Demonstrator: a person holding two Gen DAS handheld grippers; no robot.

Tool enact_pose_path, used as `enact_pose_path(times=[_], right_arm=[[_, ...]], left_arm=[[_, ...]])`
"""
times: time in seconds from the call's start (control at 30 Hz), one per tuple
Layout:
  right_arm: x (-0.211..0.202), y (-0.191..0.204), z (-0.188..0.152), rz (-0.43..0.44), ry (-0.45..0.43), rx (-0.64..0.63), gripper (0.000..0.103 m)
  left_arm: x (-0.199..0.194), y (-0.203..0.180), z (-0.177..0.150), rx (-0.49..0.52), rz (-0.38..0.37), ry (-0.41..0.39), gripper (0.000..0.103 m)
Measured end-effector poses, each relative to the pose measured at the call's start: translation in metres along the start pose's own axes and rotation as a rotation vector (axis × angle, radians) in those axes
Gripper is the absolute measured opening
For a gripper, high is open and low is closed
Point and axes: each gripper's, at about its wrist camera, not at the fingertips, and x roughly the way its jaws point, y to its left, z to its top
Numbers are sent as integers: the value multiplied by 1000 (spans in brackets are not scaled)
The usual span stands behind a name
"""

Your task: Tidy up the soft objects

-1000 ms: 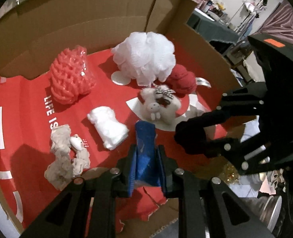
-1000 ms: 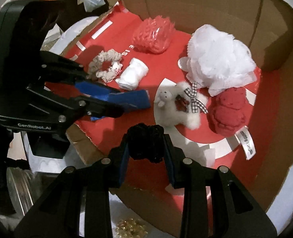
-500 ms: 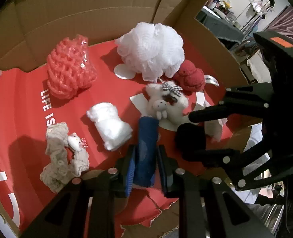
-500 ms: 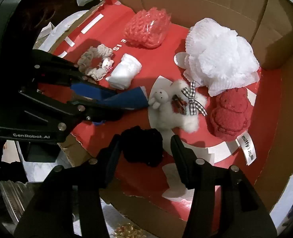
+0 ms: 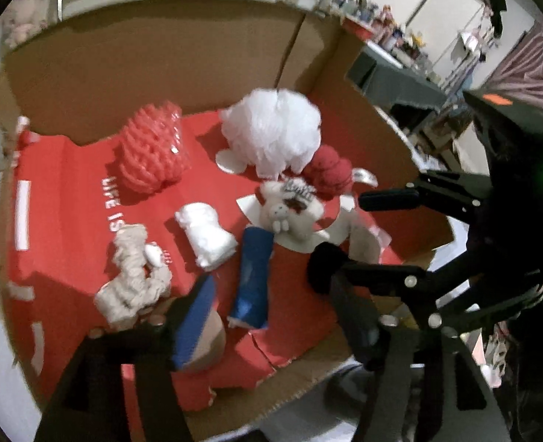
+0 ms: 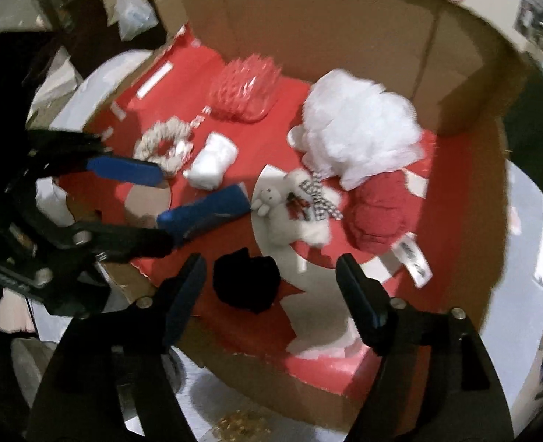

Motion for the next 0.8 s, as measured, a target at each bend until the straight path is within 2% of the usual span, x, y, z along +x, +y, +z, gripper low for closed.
enact_pose_path(times=[0.07,0.13,0.23,0.37,0.47,0.57,0.8], right_arm=[[-11,-2,-4,-21,-25,42,74],[-20,-5,-9,-36,-47,97,80],[-29,-13,-17,-46,-73,200,83],[-33,-12,-29,-80,-84,265,83],[-31,-11,-35,-104,-90,305,83],[-31,-11,-42,-87,-100,341,83],[-26,-6,-50,-120,-112,361,83]], left_arm=[[-9,-2,-6,-10,23,-26,82],[-18,-2,-14,-33,39,-53,87],[-25,-2,-19,-79,75,-86,92],[-31,-2,-24,-113,151,-122,97],[-33,2,-32,-153,192,-135,98],[-32,5,-40,-181,223,-140,98],[-26,8,-47,-209,263,-142,98]])
